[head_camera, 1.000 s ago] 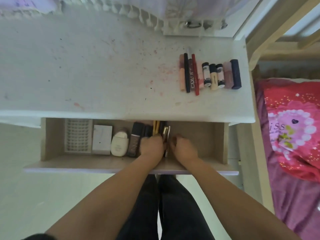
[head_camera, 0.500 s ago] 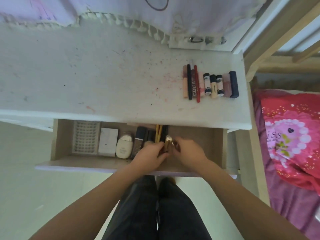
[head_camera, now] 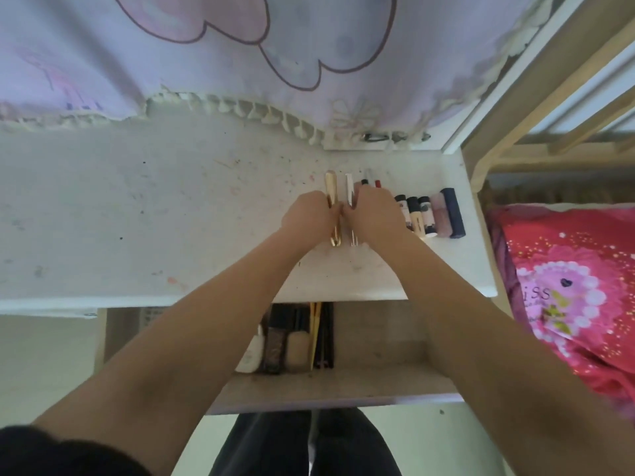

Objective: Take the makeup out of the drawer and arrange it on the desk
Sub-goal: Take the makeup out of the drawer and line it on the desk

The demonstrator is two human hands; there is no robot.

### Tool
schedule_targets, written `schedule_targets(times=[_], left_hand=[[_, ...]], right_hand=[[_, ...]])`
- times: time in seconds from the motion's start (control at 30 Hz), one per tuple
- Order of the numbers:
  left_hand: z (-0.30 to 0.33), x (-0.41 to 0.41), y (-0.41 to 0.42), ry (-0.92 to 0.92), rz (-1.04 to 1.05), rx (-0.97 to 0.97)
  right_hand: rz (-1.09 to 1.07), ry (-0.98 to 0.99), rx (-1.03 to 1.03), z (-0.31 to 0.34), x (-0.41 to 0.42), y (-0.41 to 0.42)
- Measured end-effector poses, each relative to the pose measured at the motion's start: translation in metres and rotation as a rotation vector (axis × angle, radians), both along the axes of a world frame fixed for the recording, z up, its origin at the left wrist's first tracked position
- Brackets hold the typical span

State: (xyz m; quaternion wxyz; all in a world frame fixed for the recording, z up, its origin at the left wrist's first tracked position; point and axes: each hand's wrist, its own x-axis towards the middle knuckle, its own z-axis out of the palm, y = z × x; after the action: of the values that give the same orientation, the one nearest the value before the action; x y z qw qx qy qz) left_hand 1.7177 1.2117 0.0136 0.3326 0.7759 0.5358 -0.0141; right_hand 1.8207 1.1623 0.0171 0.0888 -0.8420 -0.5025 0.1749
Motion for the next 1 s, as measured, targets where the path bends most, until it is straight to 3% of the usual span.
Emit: schedule_targets(times=[0.27,0.4,0.47,0.63,0.77,1.0], left_hand=[[-0.002,0.002,-0.004,0.024,-0.052,0.013],[0.000,-0.042,-0.051,-0.239,-0.110,0.023],[-0.013,-0.078,-0.097,-0.314,-0.159,-0.007],[-0.078,-0.114,-0.165,0.018,-0.162,-0.168],[-0.109,-0.090,-0.162,0.180,-0.120,-0.165],[-0.124,-0.068,-0.164,0.343,-0.167,-0.018]], right_hand=[[0.012,-0.017,0.020,0.012,-0.001,-0.009],[0.097,0.229,0.213,0.025,-0.023,-0.073],[0.197,0.317,0.094,0.009,-0.041,-0.118],[0.160,0.342,-0.447,-0.072,-0.063,-0.172],[0.024,0.381,-0.448,-0.109,-0.076,-0.155],[-0.070,0.247,-0.485,-0.130,-0.086,-0.148]])
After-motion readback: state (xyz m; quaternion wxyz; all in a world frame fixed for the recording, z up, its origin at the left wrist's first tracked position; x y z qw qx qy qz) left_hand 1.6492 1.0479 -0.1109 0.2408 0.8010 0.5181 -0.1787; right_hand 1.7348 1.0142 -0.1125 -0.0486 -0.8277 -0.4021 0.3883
